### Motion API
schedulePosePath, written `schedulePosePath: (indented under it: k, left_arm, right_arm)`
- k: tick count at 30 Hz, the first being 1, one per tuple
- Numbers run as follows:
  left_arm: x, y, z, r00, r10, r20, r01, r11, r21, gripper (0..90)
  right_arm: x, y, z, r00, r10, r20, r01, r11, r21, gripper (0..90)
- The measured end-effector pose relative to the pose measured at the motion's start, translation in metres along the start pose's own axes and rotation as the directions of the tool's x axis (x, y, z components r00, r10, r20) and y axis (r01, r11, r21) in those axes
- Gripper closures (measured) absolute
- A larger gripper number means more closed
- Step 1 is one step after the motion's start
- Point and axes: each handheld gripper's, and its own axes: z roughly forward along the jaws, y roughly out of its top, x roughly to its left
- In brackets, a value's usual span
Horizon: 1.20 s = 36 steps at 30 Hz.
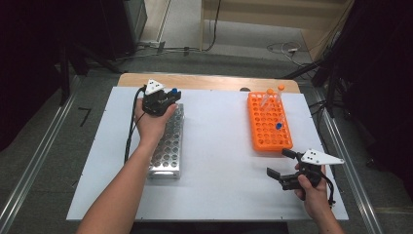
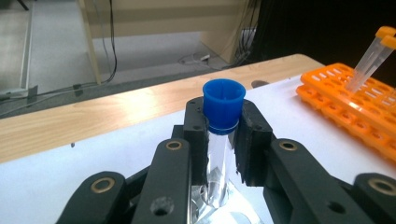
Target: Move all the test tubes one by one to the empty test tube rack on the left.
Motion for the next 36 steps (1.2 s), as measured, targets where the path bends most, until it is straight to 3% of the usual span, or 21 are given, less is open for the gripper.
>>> schedulePosePath:
  k: [9, 15, 19, 22, 26, 29, 36]
  left_arm:
    - [0.000, 0.000, 0.000, 0.9999, 0.009, 0.004, -0.010, 0.9991, 0.040, 77.0]
    - [-0.005, 0.001, 0.004, 0.9970, 0.073, 0.025, -0.075, 0.9943, 0.075, 76.4]
    - [-0.005, 0.002, 0.006, 0.9974, 0.065, 0.033, -0.068, 0.9926, 0.101, 74.7]
    - [-0.003, 0.002, 0.006, 0.9982, 0.030, 0.051, -0.036, 0.9932, 0.111, 73.2]
    - [0.000, 0.002, 0.005, 0.9988, -0.010, 0.047, 0.004, 0.9922, 0.125, 61.9]
    - [0.000, 0.002, 0.004, 0.9989, -0.026, 0.038, 0.021, 0.9918, 0.126, 48.3]
    - [0.000, 0.003, -0.013, 0.9949, -0.077, 0.065, 0.072, 0.9949, 0.071, 26.1]
  right_arm:
    - [0.000, 0.000, 0.001, 1.0000, 0.002, 0.000, -0.002, 1.000, 0.003, 0.0]
    - [0.000, -0.001, 0.002, 1.0000, 0.002, 0.000, -0.002, 1.000, 0.007, 0.0]
    - [0.000, -0.001, 0.003, 1.0000, 0.001, -0.001, -0.001, 1.000, 0.010, 0.0]
    - [0.000, -0.001, 0.003, 1.0000, 0.000, -0.001, 0.000, 1.000, 0.011, 0.0]
    - [-0.001, -0.001, 0.003, 1.0000, 0.002, 0.000, -0.002, 1.000, 0.010, 0.0]
    - [-0.001, -0.001, 0.002, 1.0000, 0.003, 0.002, -0.003, 1.000, 0.009, 0.0]
    - [-0.001, 0.000, 0.002, 0.9999, 0.003, 0.011, -0.003, 1.000, 0.003, 0.0]
